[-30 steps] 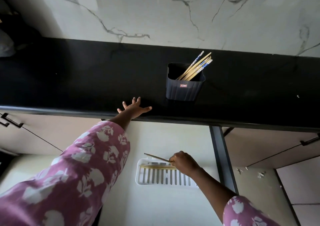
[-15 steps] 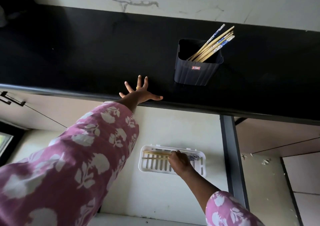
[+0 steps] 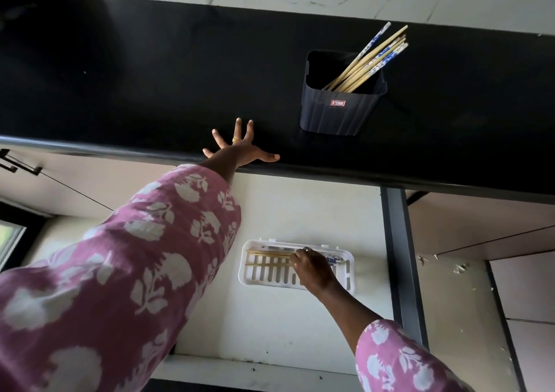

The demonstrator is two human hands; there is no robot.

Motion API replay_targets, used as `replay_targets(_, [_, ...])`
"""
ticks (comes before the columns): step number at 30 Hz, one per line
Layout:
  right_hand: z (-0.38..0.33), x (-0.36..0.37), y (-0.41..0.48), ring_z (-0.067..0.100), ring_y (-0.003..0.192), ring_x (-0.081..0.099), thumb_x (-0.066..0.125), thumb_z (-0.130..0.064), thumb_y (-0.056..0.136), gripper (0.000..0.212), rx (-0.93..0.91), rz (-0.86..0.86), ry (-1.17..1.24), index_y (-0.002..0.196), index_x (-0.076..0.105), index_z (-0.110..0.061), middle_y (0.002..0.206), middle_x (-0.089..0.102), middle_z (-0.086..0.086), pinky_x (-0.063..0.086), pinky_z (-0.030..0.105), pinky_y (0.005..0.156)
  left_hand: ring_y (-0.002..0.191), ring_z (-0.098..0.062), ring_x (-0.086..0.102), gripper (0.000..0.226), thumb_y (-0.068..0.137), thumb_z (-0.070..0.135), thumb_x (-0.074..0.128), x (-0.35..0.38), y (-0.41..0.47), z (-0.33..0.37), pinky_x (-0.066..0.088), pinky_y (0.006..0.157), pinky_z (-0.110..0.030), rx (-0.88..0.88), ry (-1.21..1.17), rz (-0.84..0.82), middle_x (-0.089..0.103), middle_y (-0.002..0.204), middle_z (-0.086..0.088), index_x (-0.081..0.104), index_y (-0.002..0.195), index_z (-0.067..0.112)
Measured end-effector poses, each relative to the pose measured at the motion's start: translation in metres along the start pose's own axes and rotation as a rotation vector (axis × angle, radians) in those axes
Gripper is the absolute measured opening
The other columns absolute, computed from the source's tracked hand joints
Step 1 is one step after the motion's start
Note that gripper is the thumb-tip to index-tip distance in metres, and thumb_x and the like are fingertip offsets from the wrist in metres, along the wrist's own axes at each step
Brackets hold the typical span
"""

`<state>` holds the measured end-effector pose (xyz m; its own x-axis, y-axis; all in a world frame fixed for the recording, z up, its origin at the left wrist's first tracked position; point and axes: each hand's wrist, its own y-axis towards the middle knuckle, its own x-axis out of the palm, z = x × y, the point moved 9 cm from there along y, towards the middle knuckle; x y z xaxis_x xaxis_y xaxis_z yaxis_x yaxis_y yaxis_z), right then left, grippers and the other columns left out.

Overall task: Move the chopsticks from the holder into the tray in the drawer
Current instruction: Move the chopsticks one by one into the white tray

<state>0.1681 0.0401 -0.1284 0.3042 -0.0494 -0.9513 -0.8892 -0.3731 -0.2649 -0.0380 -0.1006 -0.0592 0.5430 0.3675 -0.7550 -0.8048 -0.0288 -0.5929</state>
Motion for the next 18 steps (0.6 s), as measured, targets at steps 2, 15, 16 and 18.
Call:
replay_targets(2, [-0.006,-0.023,-0.002,0.011,0.042,0.058,0.071,-0.005,0.042,0.016,-0.092,0.146,-0.059,0.044,0.059,-0.015,0.045,0.056,-0.004,0.038,0.016,0.037,0.136,-0.043,-0.03,0.119,0.055,0.083,0.058,-0.001,-0.003,0.0,-0.004,0.1,-0.074,-0.006,0.005,-0.006,-0.028,0.15,0.025,-0.016,0.142,0.049])
replay_targets(15, [0.071,-0.221,0.011,0.025,0.057,0.066,0.073,0.006,0.071,0.012,-0.013,0.981,-0.043,0.072,0.072,-0.006,0.063,0.068,0.007,0.055,0.026,0.053,0.138,-0.041,-0.027,0.11,0.065,0.077,0.057,-0.005,-0.021,0.006,-0.005,0.104,-0.07,0.0,-0.036,-0.001,-0.022,0.153,0.023,-0.011,0.144,0.046])
replay_targets(16, [0.077,-0.237,0.012,0.024,0.058,0.066,0.074,0.004,0.072,0.01,0.002,1.036,-0.059,0.072,0.072,-0.006,0.063,0.069,0.007,0.056,0.025,0.055,0.138,-0.04,-0.027,0.11,0.065,0.077,0.058,-0.005,-0.022,0.006,-0.005,0.104,-0.07,-0.001,-0.042,-0.002,-0.022,0.153,0.023,-0.011,0.145,0.046])
replay_targets(18, [0.094,-0.268,0.014,0.024,0.059,0.068,0.074,0.003,0.074,0.007,0.061,1.137,-0.047,0.073,0.073,-0.004,0.066,0.071,0.009,0.056,0.026,0.057,0.138,-0.04,-0.028,0.11,0.066,0.076,0.059,-0.005,-0.021,0.006,-0.006,0.104,-0.069,-0.005,-0.059,0.001,-0.022,0.153,0.024,-0.011,0.145,0.046])
